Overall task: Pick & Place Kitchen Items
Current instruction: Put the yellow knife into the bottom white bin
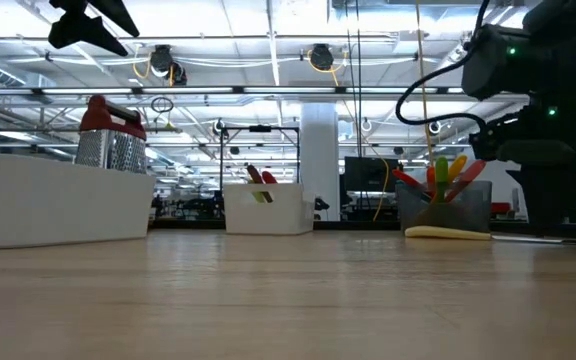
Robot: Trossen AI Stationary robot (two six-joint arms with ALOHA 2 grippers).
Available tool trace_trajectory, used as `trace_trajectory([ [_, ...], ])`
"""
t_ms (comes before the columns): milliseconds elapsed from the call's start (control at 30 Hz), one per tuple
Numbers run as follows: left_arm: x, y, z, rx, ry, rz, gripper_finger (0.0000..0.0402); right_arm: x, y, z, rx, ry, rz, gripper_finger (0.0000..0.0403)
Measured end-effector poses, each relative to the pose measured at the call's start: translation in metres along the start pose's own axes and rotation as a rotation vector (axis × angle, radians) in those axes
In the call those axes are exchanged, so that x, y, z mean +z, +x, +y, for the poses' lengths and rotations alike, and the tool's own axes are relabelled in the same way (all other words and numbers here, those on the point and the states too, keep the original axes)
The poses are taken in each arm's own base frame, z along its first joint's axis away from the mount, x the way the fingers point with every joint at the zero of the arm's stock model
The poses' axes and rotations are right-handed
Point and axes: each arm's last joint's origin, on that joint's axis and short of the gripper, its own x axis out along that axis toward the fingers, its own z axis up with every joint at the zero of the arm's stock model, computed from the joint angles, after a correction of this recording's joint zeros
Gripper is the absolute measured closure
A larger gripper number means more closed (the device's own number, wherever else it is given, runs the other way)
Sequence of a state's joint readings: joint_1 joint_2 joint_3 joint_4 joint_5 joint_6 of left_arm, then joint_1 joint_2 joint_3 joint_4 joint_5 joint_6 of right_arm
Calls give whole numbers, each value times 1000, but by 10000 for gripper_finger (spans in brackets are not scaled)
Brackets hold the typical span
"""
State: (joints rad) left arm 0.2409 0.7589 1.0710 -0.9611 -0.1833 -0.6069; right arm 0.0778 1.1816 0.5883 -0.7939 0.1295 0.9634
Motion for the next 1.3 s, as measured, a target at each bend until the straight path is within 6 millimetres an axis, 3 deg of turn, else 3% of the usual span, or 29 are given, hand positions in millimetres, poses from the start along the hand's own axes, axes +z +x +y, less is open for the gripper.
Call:
trace_trajectory([
  [600, 0, 0, 0, -1, -26, 0, 192, -1, 1, -4, 64, 6, 80, 218],
  [1300, 0, 0, 0, 1, -18, -1, 192, 14, 1, -19, 62, 91, 89, 218],
])
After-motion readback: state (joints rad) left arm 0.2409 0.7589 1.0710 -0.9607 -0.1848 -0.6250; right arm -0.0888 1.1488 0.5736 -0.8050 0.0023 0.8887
